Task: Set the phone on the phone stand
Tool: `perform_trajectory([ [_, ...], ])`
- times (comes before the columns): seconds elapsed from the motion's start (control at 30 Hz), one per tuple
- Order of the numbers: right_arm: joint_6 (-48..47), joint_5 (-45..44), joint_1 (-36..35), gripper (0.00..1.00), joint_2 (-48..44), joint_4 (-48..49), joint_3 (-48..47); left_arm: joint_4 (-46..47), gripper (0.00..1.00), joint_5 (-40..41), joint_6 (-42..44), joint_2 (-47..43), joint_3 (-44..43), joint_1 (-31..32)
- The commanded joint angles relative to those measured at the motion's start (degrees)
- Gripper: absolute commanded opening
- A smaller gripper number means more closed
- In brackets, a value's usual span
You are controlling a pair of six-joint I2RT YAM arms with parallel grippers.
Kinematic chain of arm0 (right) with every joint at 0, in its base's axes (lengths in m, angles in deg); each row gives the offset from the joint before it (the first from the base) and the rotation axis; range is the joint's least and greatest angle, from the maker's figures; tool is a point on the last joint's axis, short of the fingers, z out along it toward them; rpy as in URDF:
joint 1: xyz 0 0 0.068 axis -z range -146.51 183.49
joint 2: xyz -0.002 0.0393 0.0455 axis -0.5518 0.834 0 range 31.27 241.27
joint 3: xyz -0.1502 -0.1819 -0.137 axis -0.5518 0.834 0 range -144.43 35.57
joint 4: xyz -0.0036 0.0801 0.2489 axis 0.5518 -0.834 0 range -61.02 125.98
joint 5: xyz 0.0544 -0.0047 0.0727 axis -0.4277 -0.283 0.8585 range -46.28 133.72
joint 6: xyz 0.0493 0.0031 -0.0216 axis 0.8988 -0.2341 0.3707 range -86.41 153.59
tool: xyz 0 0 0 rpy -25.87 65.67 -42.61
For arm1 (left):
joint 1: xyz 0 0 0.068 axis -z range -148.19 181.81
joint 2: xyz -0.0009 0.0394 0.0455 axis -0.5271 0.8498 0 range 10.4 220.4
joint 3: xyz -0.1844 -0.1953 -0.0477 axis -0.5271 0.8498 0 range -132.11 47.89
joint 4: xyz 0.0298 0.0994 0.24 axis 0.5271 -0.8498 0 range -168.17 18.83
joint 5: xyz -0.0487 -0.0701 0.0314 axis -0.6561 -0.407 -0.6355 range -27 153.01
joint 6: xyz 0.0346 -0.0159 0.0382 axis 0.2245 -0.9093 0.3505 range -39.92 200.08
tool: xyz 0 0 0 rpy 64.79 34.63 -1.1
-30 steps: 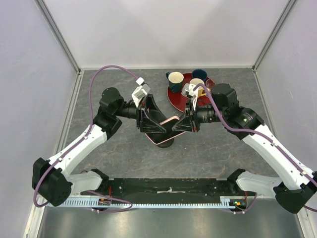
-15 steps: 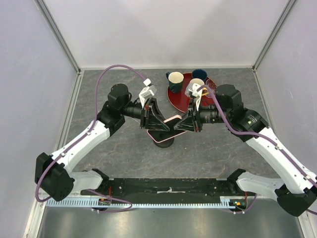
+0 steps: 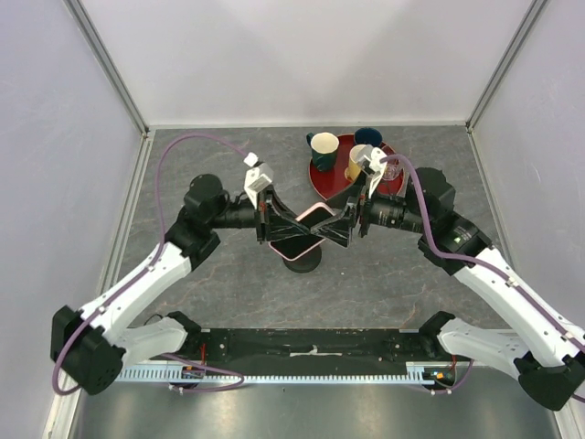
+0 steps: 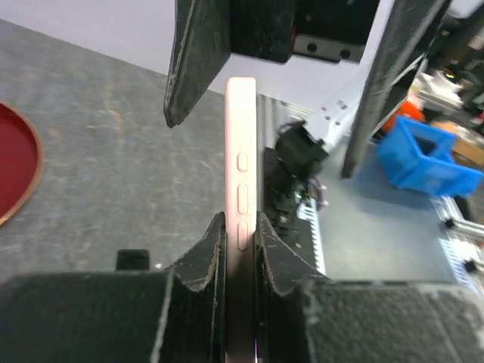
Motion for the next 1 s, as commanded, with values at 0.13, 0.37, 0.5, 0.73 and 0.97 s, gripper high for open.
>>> perform_trajectory([
  [0.13, 15.78, -8.02, -0.87, 0.98, -3.42, 24.93, 13.04, 15.93, 0.02, 21.54, -1.87, -11.94, 7.37, -0.10],
  [0.37, 22.47, -8.90, -5.77, 0.98, 0.18, 38.21, 19.11, 27.62, 0.02, 23.65, -5.11, -15.99, 13.36, -0.27],
  [0.5, 23.17, -9.43, -10.09, 0.88, 3.78, 42.34, 18.50, 28.77, 0.02, 24.35, -6.44, -15.91, 13.80, -0.27],
  [0.73, 25.72, -11.10, -12.12, 0.72, 4.84, 50.68, 21.57, 30.00, 0.02, 28.48, -7.14, -17.93, 15.47, -0.27],
  [0.97, 26.43, -10.93, -12.99, 0.56, 6.07, 55.27, 22.72, 37.10, 0.02, 24.36, -11.62, -16.88, 16.70, -0.36],
])
